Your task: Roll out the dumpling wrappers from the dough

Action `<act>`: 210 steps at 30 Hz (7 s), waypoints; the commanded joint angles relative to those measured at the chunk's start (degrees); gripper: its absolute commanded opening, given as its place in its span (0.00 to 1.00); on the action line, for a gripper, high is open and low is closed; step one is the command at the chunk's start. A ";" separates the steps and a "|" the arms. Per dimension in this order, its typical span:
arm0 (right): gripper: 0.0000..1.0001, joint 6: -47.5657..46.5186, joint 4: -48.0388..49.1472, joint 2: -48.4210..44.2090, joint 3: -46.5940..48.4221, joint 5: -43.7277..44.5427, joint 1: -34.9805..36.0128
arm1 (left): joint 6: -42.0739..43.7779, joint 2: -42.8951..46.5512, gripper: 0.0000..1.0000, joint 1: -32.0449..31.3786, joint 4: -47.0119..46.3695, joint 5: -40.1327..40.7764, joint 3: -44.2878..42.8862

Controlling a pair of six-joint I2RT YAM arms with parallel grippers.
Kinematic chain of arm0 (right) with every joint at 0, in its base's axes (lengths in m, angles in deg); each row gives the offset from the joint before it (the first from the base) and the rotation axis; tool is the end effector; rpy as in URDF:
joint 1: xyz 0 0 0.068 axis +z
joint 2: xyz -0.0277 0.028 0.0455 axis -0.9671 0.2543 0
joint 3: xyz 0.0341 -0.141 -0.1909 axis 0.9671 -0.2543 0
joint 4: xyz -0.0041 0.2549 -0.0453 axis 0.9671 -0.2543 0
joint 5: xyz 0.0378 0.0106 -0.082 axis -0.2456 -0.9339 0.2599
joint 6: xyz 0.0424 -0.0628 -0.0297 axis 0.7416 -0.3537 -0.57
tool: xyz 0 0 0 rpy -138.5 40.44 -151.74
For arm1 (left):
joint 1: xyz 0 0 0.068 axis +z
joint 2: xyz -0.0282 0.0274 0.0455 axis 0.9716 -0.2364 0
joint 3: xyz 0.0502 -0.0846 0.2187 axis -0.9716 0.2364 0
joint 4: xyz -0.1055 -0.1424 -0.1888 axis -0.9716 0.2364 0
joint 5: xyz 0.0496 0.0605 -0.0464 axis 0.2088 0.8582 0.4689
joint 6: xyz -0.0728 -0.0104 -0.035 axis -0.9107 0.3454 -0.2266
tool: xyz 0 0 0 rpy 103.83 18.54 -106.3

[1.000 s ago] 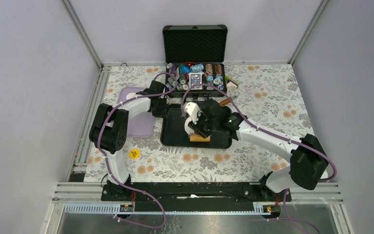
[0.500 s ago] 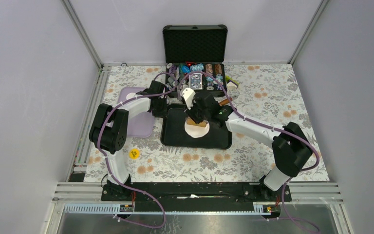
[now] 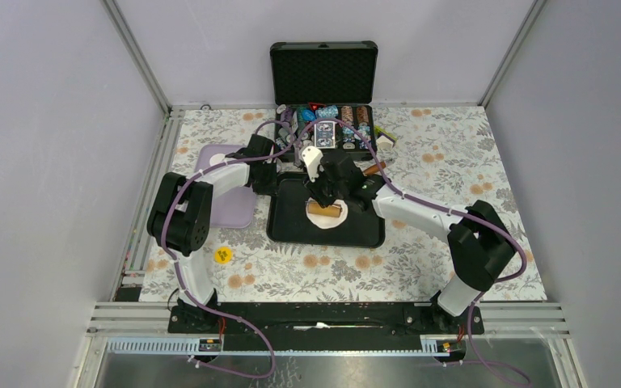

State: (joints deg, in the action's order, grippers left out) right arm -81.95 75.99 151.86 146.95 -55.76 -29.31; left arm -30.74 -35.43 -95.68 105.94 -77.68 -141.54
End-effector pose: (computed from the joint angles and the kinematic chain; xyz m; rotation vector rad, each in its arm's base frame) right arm 0.2786 0.2915 0.1951 -1.0673 1.9110 0.3815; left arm 0.3616 -0.1303 0.1004 -0.0239 2.6811 -0.2878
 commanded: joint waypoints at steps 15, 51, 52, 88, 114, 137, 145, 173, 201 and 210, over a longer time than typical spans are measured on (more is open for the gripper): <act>0.00 5.26 -13.83 3.84 -9.59 -15.95 -0.25 | 0.54 0.26 0.00 -0.41 1.01 5.49 2.20; 0.00 5.93 -3.70 7.11 9.05 -3.22 -4.52 | 0.80 0.30 0.00 -1.21 1.01 6.67 2.09; 0.00 6.07 -4.17 7.51 8.33 -3.66 -4.10 | 0.80 0.30 0.00 -1.21 1.03 6.68 2.09; 0.00 10.60 -11.93 0.69 2.29 -12.16 -2.09 | 0.51 0.47 0.00 -1.21 0.97 7.34 2.24; 0.00 35.78 0.03 4.23 -5.28 -14.58 -19.43 | -0.07 1.09 0.00 -1.21 0.59 8.34 2.74; 0.00 33.11 -1.53 8.36 -6.42 -12.61 -14.25 | -0.12 1.35 0.00 -1.21 0.33 8.25 3.05; 0.00 34.12 0.44 3.91 1.44 -20.56 -17.70 | -0.11 1.41 0.00 -1.14 0.26 8.43 3.05; 0.00 28.45 1.00 9.91 -5.70 -17.43 -16.99 | -0.17 1.53 0.00 -1.12 0.07 8.39 3.17; 0.00 15.00 -11.89 10.26 14.76 -30.85 -23.45 | -0.08 1.53 0.00 -1.12 0.07 8.26 3.19; 0.00 8.93 -13.39 13.98 10.38 -28.20 -23.50 | -0.07 1.54 0.00 -1.12 0.06 8.17 3.18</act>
State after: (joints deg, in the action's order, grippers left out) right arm -67.75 64.66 163.84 159.78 -86.40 -52.96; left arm -32.53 -34.25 -97.32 103.16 -74.44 -139.92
